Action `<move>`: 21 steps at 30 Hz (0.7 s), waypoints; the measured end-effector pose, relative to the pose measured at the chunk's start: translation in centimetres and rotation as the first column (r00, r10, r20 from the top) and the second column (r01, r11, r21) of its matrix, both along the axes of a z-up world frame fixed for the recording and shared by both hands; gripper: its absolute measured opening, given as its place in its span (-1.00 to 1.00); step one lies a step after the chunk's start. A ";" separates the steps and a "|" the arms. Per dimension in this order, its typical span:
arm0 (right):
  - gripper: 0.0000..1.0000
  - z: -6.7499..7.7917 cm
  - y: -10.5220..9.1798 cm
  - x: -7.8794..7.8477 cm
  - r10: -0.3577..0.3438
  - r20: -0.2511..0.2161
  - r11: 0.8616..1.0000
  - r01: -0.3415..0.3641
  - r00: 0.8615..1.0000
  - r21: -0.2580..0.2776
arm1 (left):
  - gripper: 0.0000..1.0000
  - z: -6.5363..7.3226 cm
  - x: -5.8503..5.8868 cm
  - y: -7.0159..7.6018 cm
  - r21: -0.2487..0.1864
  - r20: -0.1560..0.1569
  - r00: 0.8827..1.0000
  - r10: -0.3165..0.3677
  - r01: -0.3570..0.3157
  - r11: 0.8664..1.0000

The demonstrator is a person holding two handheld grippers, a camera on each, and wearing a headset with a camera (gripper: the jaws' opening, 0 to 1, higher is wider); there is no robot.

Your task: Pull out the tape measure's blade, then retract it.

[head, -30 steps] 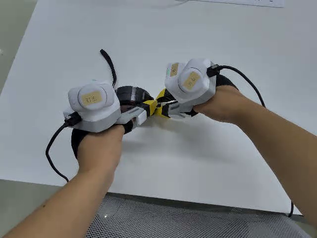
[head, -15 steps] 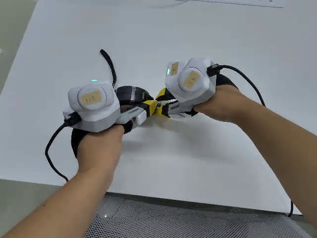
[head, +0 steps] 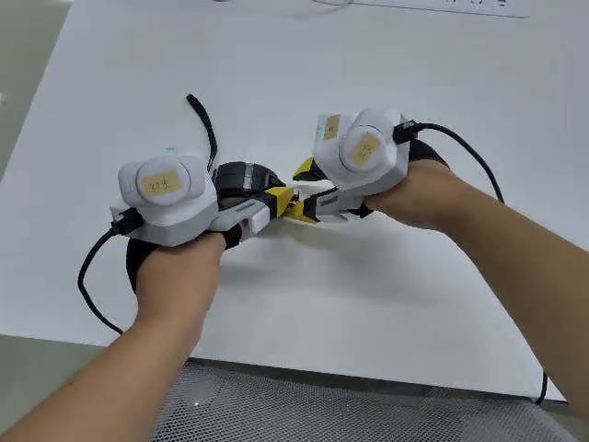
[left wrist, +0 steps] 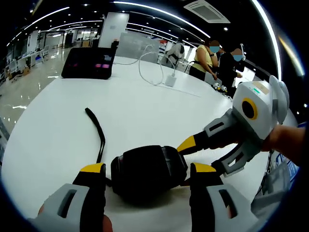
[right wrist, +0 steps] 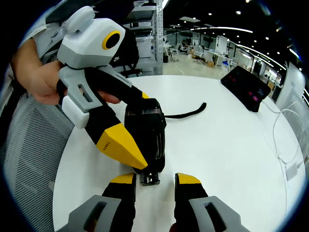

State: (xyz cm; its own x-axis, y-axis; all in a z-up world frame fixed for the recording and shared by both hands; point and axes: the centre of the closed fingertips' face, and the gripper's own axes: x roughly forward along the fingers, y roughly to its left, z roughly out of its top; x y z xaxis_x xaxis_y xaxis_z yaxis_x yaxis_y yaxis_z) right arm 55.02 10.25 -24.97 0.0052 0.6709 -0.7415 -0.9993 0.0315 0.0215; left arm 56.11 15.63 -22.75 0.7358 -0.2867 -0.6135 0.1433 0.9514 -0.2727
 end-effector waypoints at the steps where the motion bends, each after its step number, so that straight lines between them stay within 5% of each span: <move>1: -0.41 0.2 -0.2 0.1 -0.008 0.008 1.000 0.007 1.000 0.005 | 0.36 0.2 0.0 0.0 0.001 0.007 1.000 -0.007 0.007 1.000; 21: -0.15 2.5 -3.7 0.5 -0.143 0.053 0.989 0.142 0.988 0.033 | 0.41 2.5 -1.0 0.9 0.026 0.051 0.993 -0.109 0.108 0.994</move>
